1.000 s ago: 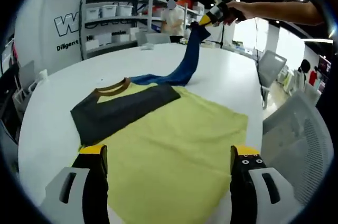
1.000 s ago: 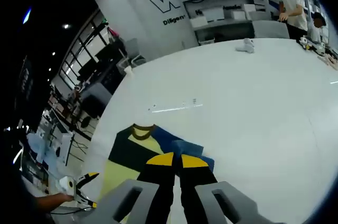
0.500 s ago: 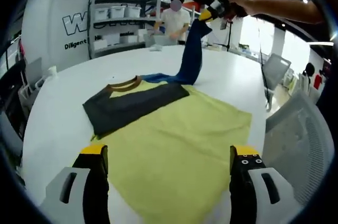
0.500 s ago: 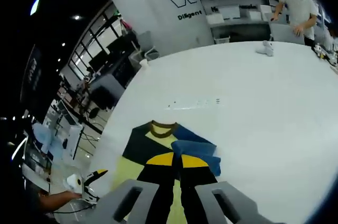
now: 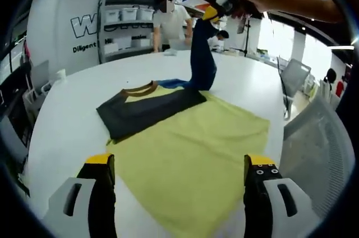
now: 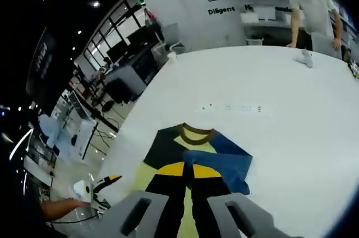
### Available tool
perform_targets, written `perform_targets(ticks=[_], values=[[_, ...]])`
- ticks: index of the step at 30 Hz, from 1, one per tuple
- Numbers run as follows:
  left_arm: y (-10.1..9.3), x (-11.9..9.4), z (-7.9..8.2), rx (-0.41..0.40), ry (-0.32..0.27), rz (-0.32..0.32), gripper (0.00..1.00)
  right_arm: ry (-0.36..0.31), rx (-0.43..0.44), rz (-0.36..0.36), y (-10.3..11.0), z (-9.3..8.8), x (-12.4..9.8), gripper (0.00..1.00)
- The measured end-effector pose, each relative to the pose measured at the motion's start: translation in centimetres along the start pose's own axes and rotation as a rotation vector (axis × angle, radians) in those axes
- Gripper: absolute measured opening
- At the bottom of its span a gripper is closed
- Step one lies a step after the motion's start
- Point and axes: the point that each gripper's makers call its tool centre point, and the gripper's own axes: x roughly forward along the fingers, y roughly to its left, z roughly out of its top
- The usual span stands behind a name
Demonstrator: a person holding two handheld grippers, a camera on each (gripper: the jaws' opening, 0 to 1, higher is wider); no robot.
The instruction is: Fold the garment on the visible template until the final outline fits inside the template.
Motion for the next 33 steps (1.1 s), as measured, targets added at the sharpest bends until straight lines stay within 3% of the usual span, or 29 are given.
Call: perform_targets(ticks=[11,18,28,33], values=[[0.8,-0.5,-0.2,-0.012,-0.008,0.015,0.92,0.042,0.027,0.052,3.6,-0.2,3.3,0.00],[1.1,-0.9,-0.3,-0.018,-0.015,0.024,0.92,0.065,0.067,0.064,4.9,-1.0,6.0,0.00],[1.4,-1.5,-0.5,-0.027,-0.018,0.038,0.91,0.042,0.153,0.097,7.2,-1.0,8.2,0.00],[1.7,-1.6,-0.8,-0.036,-0.019,0.042,0.91,0.045,0.150,0.119,8.9,-1.3,9.7,0.00]])
